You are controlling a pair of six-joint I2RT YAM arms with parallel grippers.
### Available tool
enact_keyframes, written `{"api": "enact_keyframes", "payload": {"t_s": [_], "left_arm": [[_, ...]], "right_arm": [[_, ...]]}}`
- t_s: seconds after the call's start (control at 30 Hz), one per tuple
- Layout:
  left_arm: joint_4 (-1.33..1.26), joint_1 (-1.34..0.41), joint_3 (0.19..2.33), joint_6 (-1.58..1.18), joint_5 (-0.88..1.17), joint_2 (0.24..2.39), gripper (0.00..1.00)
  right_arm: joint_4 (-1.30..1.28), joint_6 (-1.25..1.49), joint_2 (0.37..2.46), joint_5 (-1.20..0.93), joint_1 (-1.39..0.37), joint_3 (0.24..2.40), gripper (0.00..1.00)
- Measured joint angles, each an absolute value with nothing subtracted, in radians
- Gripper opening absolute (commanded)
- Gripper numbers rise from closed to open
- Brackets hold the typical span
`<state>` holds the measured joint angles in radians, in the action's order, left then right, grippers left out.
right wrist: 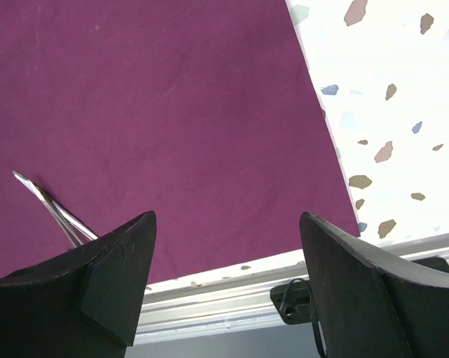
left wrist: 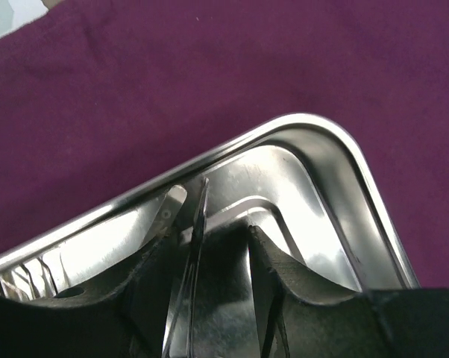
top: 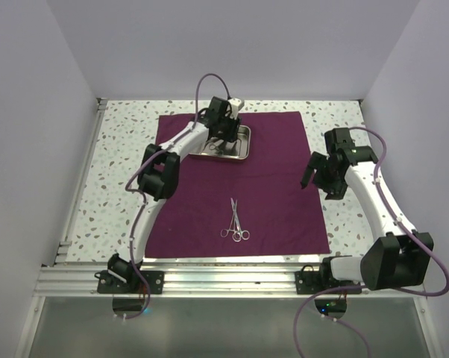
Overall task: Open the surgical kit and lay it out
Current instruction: Pick up the medical item from the container.
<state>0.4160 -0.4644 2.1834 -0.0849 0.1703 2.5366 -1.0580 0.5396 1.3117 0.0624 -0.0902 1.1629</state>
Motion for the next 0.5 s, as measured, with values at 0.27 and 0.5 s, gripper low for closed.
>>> {"api": "enact_keyframes", "payload": {"t_s": [0.27, 0.5], "left_arm": [[0.385, -0.460, 2.222, -0.085, 0.152, 2.574, 0.42], [0.383, -0.456, 2.236, -0.085, 0.135, 2.589, 0.30]], "right_arm": [[-1.073, 0.542, 1.314, 0.067, -0.090, 1.163, 0.81], [-1.074, 0.542, 1.323, 0.066, -0.090, 1.163, 0.81]]}}
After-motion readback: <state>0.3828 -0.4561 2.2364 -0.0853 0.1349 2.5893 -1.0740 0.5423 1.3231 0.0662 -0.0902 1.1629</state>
